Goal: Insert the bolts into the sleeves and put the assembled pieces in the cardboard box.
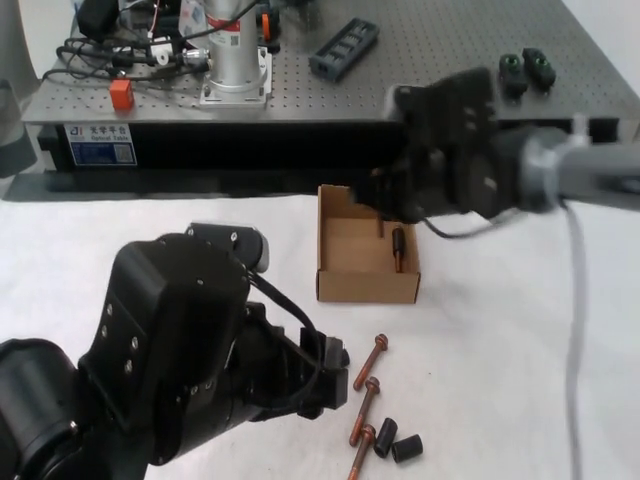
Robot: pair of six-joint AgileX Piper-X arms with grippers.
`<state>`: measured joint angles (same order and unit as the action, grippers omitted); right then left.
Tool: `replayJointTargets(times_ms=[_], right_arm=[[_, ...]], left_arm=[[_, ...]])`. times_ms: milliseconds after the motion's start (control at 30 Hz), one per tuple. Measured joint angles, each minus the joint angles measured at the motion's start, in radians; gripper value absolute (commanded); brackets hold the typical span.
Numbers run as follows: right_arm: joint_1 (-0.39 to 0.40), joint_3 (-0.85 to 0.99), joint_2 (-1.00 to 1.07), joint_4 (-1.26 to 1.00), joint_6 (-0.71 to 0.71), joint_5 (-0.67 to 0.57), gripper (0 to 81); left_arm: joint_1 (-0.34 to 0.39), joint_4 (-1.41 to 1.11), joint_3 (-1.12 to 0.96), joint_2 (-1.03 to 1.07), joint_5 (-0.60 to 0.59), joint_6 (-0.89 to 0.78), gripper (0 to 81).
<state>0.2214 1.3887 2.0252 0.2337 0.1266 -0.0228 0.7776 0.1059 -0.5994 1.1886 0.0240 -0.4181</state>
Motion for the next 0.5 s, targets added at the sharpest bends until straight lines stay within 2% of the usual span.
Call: replayJointTargets(times_ms=[100, 133, 267, 333, 500], right_arm=[[0.000, 0.094, 0.084, 0.109, -0.002, 0.012, 1.9], [0.000, 0.115, 0.103, 0.144, -0.003, 0.012, 2.4], [0.000, 0.151, 0.127, 0.212, -0.003, 0.012, 27.7], [0.000, 0.173, 0.125, 0.213, -0.003, -0.011, 34.9], [0.000, 0.179, 0.064, 0.222, -0.004, -0.094, 26.6]], left_arm=[[0.000, 0.008, 0.000, 0.000, 0.000, 0.001, 50.1], [0.000, 0.010, 0.000, 0.000, 0.000, 0.001, 50.1], [0.000, 0.017, 0.000, 0.000, 0.000, 0.001, 50.1], [0.000, 0.017, 0.000, 0.000, 0.000, 0.001, 50.1], [0.000, 0.017, 0.000, 0.000, 0.000, 0.001, 50.1]])
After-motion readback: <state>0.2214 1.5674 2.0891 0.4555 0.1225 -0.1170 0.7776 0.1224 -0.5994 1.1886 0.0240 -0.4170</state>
